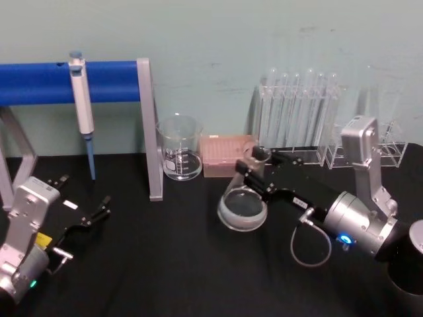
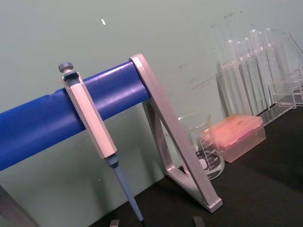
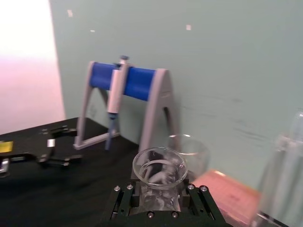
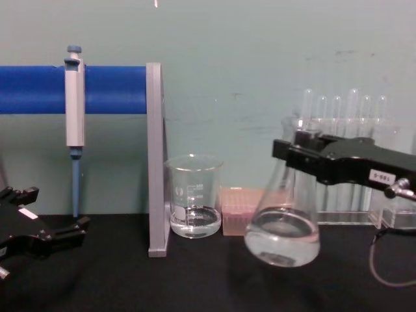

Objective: Grasp the erlenmeyer flask with one hand, shake it three times, then place it back.

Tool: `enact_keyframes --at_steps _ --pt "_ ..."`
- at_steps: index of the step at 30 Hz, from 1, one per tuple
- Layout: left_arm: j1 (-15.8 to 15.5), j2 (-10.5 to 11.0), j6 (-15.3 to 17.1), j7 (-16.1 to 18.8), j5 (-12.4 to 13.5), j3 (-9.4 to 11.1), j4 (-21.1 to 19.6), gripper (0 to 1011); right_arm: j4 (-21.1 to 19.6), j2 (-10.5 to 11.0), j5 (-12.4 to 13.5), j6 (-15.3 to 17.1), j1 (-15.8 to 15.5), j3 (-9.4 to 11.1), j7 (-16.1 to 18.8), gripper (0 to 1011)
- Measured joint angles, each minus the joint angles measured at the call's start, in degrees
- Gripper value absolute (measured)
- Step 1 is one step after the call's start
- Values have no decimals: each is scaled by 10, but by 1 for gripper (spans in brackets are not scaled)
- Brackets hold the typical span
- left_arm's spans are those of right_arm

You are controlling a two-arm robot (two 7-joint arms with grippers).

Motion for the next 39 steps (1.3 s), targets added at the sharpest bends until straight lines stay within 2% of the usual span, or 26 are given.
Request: enact_keyframes --at_steps 7,14,21,31,39 --pt "0 0 0 0 0 0 0 1001 -8 6 8 -8 1 -20 38 457" --pt "0 0 0 0 0 0 0 1001 -17 17 27 -10 3 -45 81 457" --pt "0 0 0 0 0 0 0 1001 -20 26 41 -12 7 -63 107 457" --pt "0 0 0 0 0 0 0 1001 -18 32 52 -18 14 -75 111 457" --pt "0 0 0 0 0 0 0 1001 -9 29 51 -22 16 -68 78 457"
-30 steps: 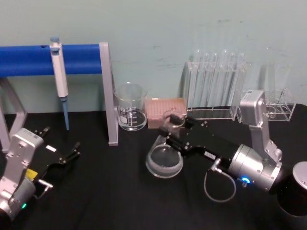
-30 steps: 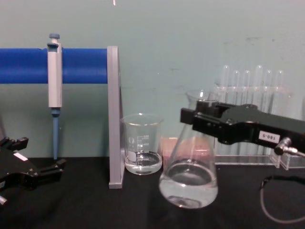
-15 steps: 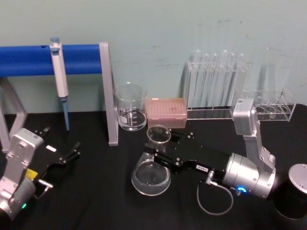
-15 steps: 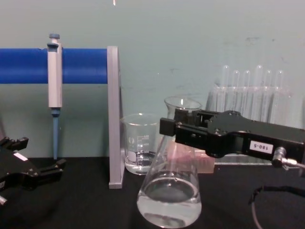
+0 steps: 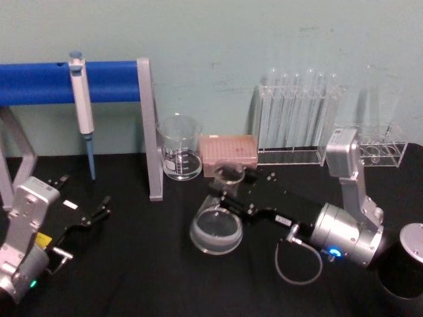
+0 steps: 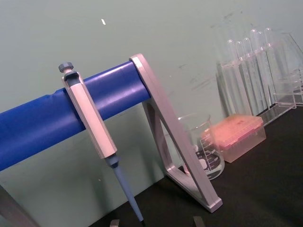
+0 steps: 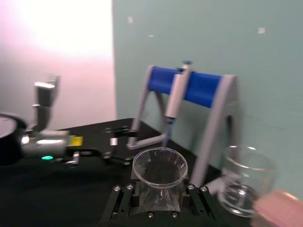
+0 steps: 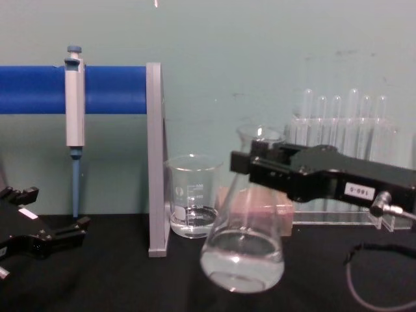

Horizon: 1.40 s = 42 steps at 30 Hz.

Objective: Grasp the erlenmeyer flask with one hand, shake it three times, then place it back.

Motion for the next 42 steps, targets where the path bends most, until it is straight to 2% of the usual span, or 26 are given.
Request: enact_keyframes --at_steps 10,17,26,32,42 --pt "0 0 0 0 0 0 0 1001 21 -10 -18 2 -2 41 -80 457" --pt "0 0 0 0 0 0 0 1001 36 -14 -36 10 -9 85 -142 457" --pt "0 0 0 0 0 0 0 1001 38 -13 -52 21 -24 125 -189 457" --pt "0 0 0 0 0 0 0 1001 37 -14 -61 26 -30 143 -203 457" --pt "0 0 0 0 0 0 0 1001 36 -21 -73 28 -33 156 -200 457"
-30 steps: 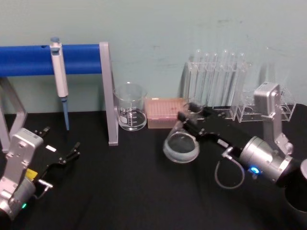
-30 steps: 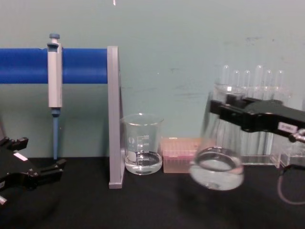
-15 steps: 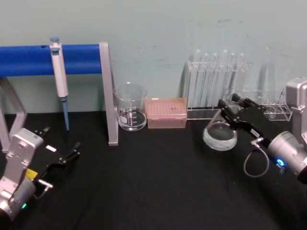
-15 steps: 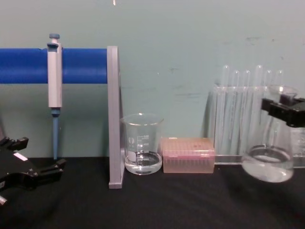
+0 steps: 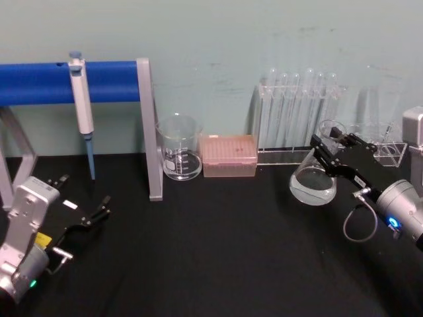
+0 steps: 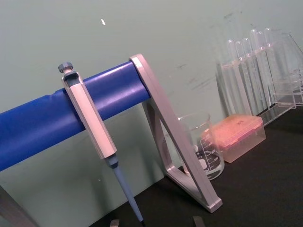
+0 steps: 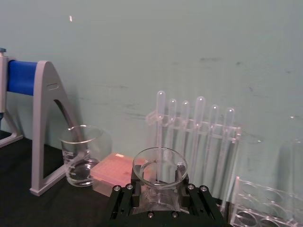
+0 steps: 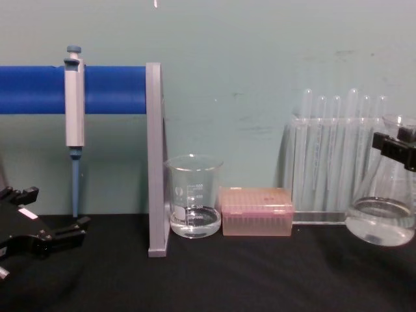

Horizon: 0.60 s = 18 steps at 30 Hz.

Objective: Grasp the erlenmeyer flask with one hand, shake it three times, then place it back.

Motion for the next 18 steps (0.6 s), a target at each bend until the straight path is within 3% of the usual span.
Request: enact_keyframes --at_steps 10,18 --pt "0 0 0 0 0 0 0 1001 3 -12 -8 1 9 -9 41 457" --pt "0 0 0 0 0 0 0 1001 -2 -21 -5 0 18 -40 95 457"
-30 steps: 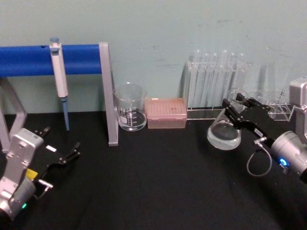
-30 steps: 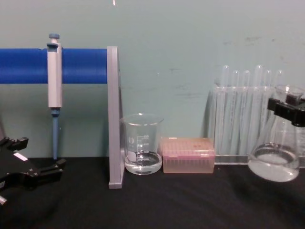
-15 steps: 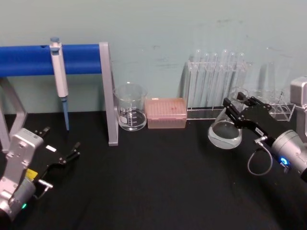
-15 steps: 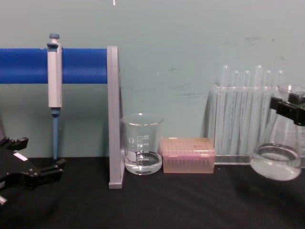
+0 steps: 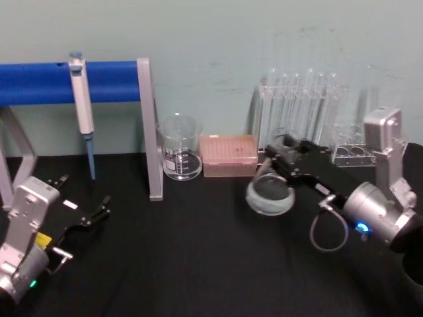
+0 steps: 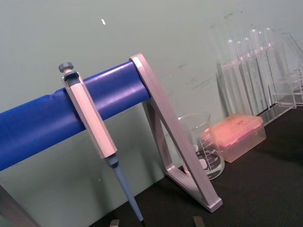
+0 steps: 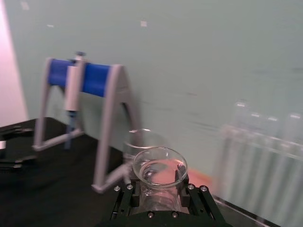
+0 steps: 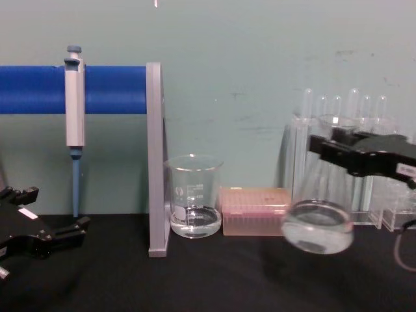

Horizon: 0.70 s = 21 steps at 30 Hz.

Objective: Grasp the erlenmeyer flask with one hand, shake it three times, then place it back.

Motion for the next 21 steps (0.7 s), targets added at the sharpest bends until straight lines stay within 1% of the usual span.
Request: enact_keyframes --at_steps 5,6,12,16,21 --pt "0 0 0 0 0 0 0 1001 -7 0 8 -2 2 -20 28 457" --pt "0 0 0 0 0 0 0 1001 -10 1 10 -2 3 -27 37 457" --pt "0 0 0 0 0 0 0 1001 -18 7 23 -4 4 -52 66 457" --pt "0 0 0 0 0 0 0 1001 -22 11 30 -6 6 -64 80 457" --pt "0 0 0 0 0 0 0 1001 -24 15 36 -8 9 -74 87 457"
